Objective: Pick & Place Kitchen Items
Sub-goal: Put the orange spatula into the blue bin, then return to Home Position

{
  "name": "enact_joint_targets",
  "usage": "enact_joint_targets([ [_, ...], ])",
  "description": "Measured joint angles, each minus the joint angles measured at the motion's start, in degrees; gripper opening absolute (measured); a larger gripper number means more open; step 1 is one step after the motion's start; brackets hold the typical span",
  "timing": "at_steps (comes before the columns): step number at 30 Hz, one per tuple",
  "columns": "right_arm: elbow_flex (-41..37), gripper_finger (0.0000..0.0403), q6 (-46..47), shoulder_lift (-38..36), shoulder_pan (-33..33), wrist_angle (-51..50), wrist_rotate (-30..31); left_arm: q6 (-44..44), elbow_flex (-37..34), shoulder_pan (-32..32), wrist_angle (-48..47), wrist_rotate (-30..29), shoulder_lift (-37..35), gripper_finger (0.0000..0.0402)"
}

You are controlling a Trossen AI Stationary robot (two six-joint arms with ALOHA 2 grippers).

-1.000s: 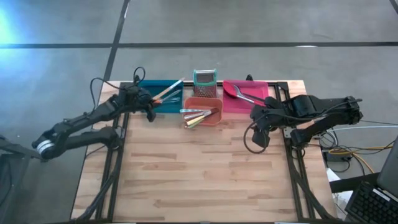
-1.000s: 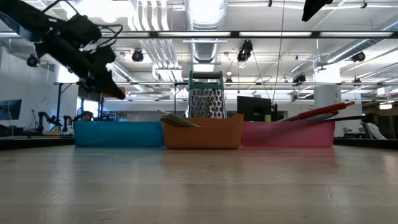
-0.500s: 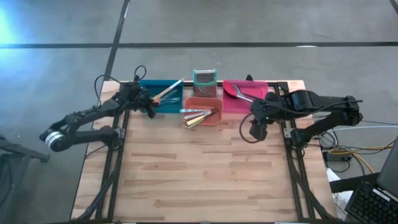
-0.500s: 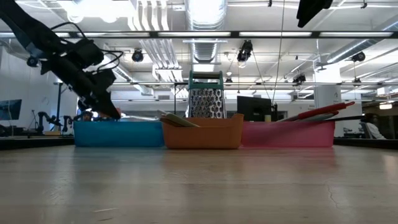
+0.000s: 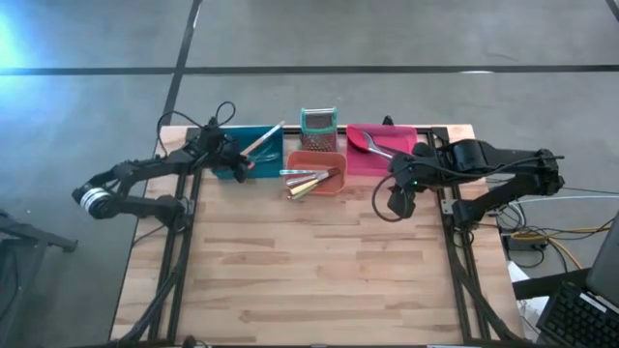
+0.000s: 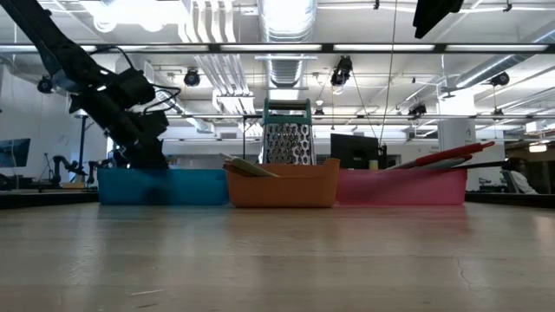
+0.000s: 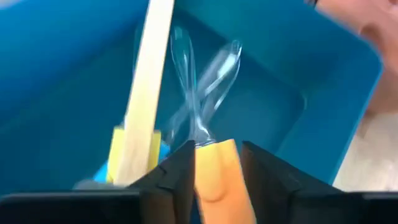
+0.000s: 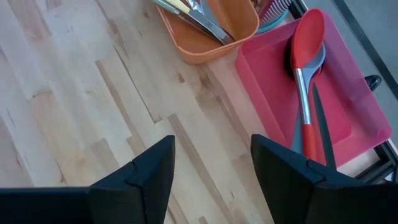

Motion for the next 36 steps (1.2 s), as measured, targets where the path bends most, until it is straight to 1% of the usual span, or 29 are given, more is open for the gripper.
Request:
enact_joint_targets([
  [4,0.0,0.0205,0.0,0.0,0.0,0.0,0.0,-0.7,2.4,0.0,-0.6,0.0,-1.8,0.0166],
  [8,0.0,0.0204,-0.2,0.0,0.0,0.1,0.0,-3.3,7.4,0.0,-5.1,1.0,-5.1,0.0184],
  [12,0.0,0.0185,-1.6,0.0,0.0,3.7,0.0,-10.0,12.9,-1.7,-6.4,8.3,-8.9,0.0183],
  [14,0.0,0.0166,-3.5,0.0,0.1,8.0,-0.3,-11.9,15.0,-5.7,-6.8,9.5,-11.4,0.017],
  [15,-0.2,0.0154,-4.6,0.0,0.3,10.6,-0.4,-12.1,16.0,-8.6,-6.9,8.6,-12.7,0.0159],
  [17,-0.8,0.0124,-6.8,-0.1,1.0,16.1,-1.3,-12.5,17.6,-15.9,-7.5,3.9,-15.4,0.0129],
  [20,-2.5,0.0068,-10.9,-0.6,2.2,22.2,-6.0,-12.7,19.8,-29.5,-7.8,-6.3,-18.9,0.0067],
  [22,-4.4,0.003,-11.8,-2.0,3.0,25.0,-8.5,-12.7,20.9,-38.8,-7.7,-11.4,-21.0,0.0025],
  [23,-5.8,0.0019,-11.8,-3.1,3.6,26.0,-9.0,-12.8,21.2,-43.3,-7.7,-13.6,-22.1,0.0013],
  [24,-7.5,0.0016,-11.5,-4.5,4.2,27.2,-9.2,-12.8,21.3,-47.4,-7.8,-15.8,-23.1,0.0009],
  [27,-14.5,0.001,-10.5,-10.7,6.9,33.6,-9.2,-11.4,21.4,-58.0,-8.7,-22.0,-26.8,0.0009],
  [30,-22.2,0.0008,-10.1,-19.4,9.1,42.0,-9.3,-6.8,21.4,-65.6,-10.8,-26.8,-31.0,0.0004],
  [32,-26.7,0.0008,-11.0,-25.2,9.3,46.6,-9.2,-3.2,21.4,-68.5,-13.2,-30.5,-33.9,0.0005],
  [33,-28.7,0.0008,-12.5,-27.5,9.2,47.1,-8.5,-2.2,21.4,-69.6,-14.6,-32.2,-35.3,0.0005],
  [36,-33.6,0.0008,-19.6,-34.0,9.2,45.3,-2.1,2.9,21.4,-70.5,-19.6,-36.0,-38.8,0.0005],
])
